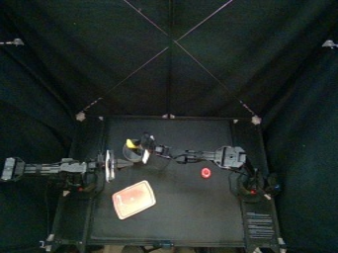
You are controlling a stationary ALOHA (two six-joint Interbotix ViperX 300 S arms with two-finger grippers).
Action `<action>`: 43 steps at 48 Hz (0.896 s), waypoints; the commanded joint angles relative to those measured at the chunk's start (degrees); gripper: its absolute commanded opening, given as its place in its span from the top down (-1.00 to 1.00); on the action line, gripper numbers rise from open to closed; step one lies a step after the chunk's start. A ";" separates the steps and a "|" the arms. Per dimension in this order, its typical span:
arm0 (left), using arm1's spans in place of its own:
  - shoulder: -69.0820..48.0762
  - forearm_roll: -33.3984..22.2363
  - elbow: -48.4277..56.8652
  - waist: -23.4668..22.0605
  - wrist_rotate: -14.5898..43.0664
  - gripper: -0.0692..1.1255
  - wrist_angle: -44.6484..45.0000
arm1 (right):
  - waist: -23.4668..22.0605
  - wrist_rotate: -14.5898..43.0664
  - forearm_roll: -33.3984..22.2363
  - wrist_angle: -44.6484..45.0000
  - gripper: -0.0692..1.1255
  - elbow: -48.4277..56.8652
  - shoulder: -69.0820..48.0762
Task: Pick the banana then place it in the grey bowl
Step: Drop banana in the grey bowl and return to neutral
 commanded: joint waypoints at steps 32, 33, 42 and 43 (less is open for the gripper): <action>0.18 -0.09 -0.35 0.09 0.18 0.83 -0.53 | 0.88 -0.35 -0.09 -0.97 -0.58 19.42 -20.04; 0.26 0.00 -0.35 0.18 0.26 0.83 -0.53 | 1.05 -0.35 -0.09 -1.32 -0.58 20.74 -21.27; 0.18 -0.09 -0.18 0.35 0.26 0.83 -0.53 | 3.78 -0.18 0.26 -4.83 -0.58 33.22 -30.41; 0.26 -0.09 -0.18 0.44 0.26 0.83 -0.53 | 4.13 -0.18 0.35 -5.36 -0.58 34.37 -31.29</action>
